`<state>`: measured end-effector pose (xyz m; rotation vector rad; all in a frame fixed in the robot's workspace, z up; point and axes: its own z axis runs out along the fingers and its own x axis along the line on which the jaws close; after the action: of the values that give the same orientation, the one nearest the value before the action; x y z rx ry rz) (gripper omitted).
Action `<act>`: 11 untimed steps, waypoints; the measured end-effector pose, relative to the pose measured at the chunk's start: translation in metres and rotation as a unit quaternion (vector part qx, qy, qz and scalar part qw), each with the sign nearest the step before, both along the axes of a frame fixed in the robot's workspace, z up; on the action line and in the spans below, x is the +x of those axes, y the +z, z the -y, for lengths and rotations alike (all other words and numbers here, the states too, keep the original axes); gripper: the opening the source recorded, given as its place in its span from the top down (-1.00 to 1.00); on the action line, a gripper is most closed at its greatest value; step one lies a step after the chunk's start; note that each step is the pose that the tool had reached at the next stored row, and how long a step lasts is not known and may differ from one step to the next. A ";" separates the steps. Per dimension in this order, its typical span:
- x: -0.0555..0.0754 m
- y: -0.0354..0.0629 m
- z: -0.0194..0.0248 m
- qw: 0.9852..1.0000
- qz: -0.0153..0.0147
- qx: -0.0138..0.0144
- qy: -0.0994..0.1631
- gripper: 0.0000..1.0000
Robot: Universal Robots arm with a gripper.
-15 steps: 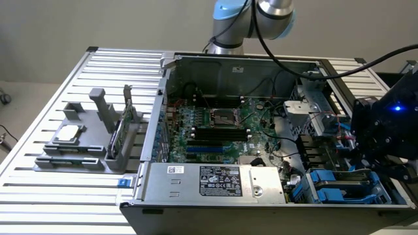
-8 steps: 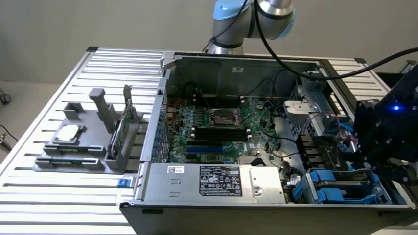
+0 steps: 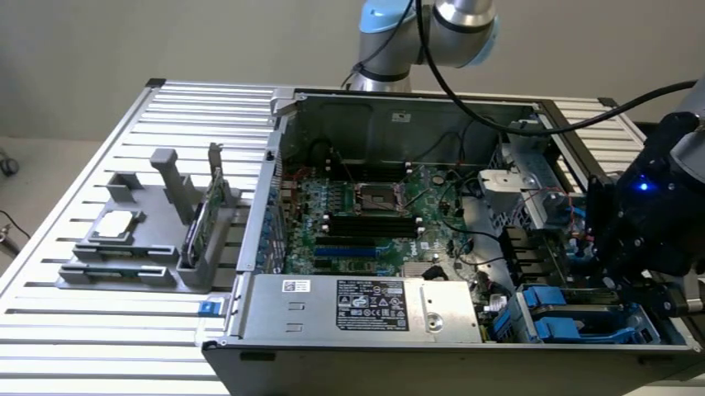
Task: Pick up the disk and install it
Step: 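Insert the first disk wire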
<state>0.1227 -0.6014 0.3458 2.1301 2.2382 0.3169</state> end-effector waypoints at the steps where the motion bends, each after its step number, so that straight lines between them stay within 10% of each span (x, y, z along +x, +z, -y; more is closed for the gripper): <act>1: -0.001 -0.0002 0.0000 1.000 0.004 0.000 0.000 0.66; 6: -0.003 -0.0004 0.0005 1.000 0.016 -0.001 0.000 0.66; 11: -0.004 -0.0021 0.0010 1.000 0.020 -0.004 -0.001 0.66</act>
<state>0.1186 -0.6024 0.3436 2.1024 2.2112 0.3462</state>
